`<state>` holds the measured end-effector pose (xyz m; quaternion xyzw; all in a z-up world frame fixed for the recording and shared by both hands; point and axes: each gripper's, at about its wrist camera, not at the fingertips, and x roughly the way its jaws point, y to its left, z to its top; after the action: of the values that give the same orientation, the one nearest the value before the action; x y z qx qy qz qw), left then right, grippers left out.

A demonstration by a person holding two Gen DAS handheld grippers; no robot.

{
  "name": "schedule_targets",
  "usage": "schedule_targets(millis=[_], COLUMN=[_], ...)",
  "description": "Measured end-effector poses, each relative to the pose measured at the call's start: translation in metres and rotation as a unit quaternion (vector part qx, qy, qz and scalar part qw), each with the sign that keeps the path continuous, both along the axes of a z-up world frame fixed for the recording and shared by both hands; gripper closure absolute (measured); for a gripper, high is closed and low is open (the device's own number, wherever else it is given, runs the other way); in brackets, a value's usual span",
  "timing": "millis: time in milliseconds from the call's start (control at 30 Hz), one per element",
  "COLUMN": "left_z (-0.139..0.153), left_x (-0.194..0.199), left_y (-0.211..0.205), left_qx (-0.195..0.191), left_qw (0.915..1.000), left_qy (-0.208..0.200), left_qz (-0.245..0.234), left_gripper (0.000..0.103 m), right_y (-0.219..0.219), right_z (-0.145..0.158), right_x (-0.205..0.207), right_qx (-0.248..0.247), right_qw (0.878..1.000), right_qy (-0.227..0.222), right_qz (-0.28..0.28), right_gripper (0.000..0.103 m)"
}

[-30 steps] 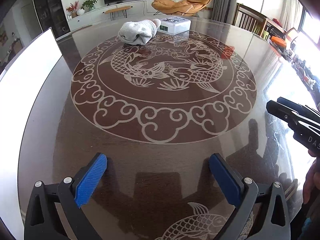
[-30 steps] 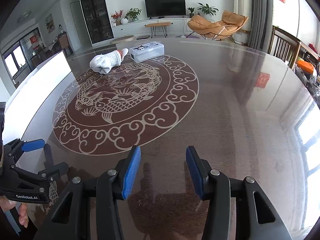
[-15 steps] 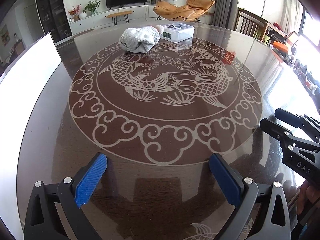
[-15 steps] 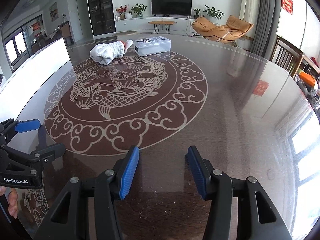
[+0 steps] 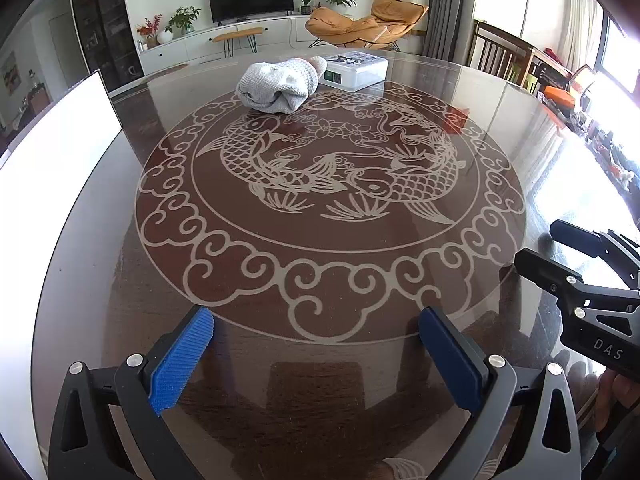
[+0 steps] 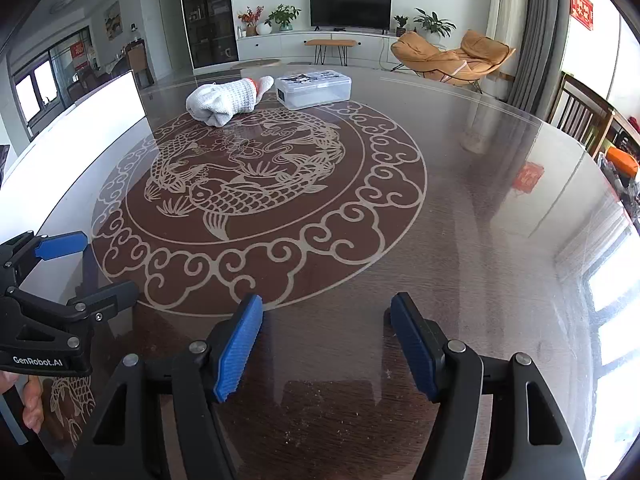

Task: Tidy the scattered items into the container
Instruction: 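Move both open tools back over the remaining glove and plastic box, then grasp the last white knit glove with the left tool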

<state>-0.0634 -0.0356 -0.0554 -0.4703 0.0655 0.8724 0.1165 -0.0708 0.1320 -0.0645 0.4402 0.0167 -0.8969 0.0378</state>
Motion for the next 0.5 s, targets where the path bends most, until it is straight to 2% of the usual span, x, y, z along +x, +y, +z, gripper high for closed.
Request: schedule_targets(millis=[267, 500], left_z=[0.001, 0.0], left_x=[-0.007, -0.036], left_y=[0.001, 0.001], left_qx=[0.001, -0.002], left_qw=[0.9998, 0.9955], left_qy=[-0.001, -0.009], left_qz=[-0.019, -0.094], left_gripper=[0.0, 0.0], right_y=[0.001, 0.0], right_z=[0.0, 0.0], right_x=[0.0, 0.0], right_qx=[0.0, 0.0], right_qw=[1.0, 1.0], right_qy=[0.0, 0.0], right_qz=[0.0, 0.0], right_gripper=[0.035, 0.035])
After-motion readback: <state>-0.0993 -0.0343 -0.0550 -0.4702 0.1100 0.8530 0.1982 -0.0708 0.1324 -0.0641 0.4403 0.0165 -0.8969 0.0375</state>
